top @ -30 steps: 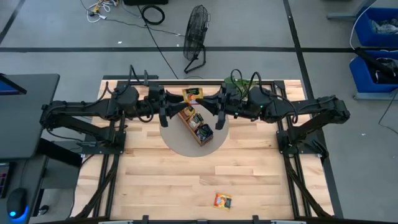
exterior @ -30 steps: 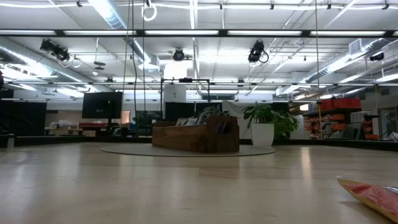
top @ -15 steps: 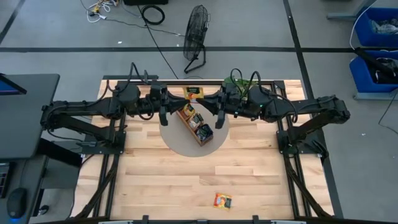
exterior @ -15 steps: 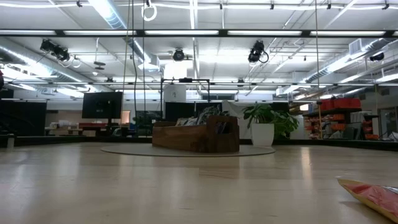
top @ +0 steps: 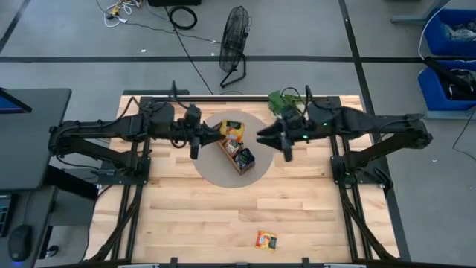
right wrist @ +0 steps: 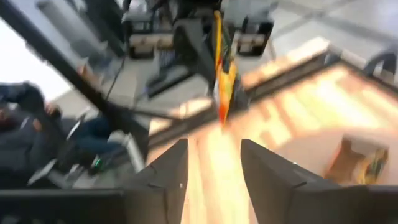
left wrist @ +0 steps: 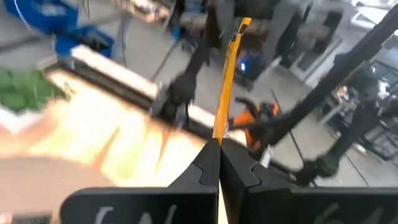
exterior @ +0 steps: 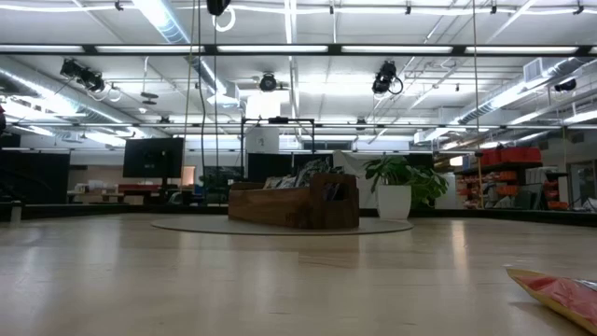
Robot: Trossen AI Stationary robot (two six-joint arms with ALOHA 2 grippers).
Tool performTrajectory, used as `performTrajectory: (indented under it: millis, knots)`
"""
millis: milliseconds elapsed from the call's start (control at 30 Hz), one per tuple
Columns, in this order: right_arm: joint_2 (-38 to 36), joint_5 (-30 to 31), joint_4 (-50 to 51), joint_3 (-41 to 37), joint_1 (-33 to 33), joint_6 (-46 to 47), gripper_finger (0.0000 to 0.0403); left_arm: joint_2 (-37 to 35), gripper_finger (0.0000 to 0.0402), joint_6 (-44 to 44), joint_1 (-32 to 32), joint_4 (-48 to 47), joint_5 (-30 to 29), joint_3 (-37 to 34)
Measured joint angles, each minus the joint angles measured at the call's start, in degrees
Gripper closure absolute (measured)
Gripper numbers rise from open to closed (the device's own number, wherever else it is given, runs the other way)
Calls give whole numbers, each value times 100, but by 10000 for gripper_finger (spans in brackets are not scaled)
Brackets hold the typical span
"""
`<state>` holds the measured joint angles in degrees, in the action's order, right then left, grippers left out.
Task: Pick & Place Tea
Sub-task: Put the yellow tea bag into the left section of the wooden organizer
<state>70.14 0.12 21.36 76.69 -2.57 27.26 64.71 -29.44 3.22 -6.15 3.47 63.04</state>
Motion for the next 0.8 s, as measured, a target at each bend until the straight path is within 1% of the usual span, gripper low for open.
performTrajectory:
  millis: [133,267,467,567,700,800]
  knots:
    - [-52,-352,1166,475,14,215,235,34,400,-134,0,-438,360,-1]
    - [137,-375,1878,930,91,90,220,77,400,-141,-2,-576,700,-2]
    - [603,-559,1998,1458,192,-271,194,245,401,-187,-2,-561,1026,6]
    - [918,-797,2081,1732,262,-383,188,367,401,-272,-2,-569,1173,4]
    - [1402,-1071,2475,2195,381,-486,186,474,401,-298,-2,-579,1413,3]
    - [1807,-1454,2793,2625,483,-539,186,485,401,-300,-2,-739,1459,1]
